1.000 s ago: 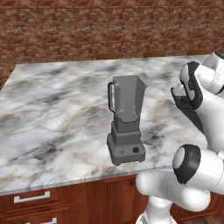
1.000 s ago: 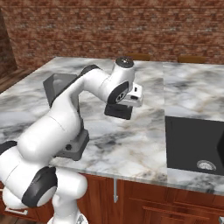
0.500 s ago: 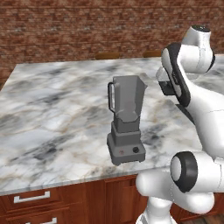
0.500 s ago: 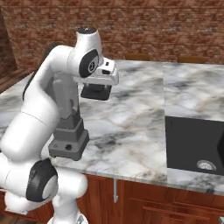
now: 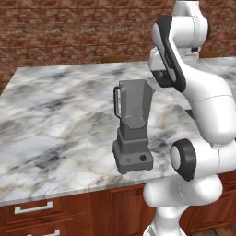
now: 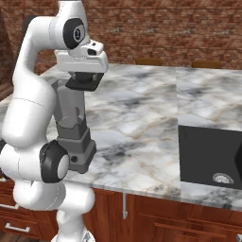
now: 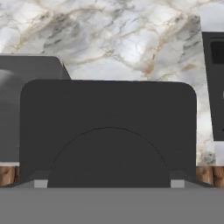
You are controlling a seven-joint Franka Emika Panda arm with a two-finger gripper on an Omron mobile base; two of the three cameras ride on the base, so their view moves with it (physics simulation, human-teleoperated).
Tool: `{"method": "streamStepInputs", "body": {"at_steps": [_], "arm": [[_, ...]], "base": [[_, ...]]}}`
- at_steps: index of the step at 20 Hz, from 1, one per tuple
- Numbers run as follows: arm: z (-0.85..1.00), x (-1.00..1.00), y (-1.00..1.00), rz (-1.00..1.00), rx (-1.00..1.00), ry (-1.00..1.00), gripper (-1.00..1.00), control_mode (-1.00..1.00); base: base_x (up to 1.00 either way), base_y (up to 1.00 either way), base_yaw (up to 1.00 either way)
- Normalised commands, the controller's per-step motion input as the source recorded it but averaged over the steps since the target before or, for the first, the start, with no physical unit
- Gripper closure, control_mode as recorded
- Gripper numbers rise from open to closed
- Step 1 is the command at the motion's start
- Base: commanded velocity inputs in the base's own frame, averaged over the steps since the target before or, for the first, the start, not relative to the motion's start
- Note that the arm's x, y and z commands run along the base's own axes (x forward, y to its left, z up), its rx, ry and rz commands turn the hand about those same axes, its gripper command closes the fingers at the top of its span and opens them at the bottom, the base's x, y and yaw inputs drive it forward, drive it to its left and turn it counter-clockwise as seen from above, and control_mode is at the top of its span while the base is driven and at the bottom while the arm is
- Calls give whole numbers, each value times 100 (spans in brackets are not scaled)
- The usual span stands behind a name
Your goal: Open the blender lid, put the apple in the blender, close the lid, and start the blender.
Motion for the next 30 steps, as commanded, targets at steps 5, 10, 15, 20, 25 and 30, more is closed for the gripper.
{"method": "streamStepInputs", "body": {"at_steps": [5,10,15,20,25,30], "arm": [[-20,0,29,3,-2,6,100,-100],[-14,4,51,1,-1,7,100,-100],[-9,0,57,-2,0,1,100,-100],[-2,34,37,-4,0,3,100,-100],[-14,40,9,-3,0,0,100,-100],[-22,27,0,0,0,0,100,-100]], "base": [[0,0,0],[0,0,0],[0,0,0],[0,0,0],[0,0,0],[0,0,0]]}}
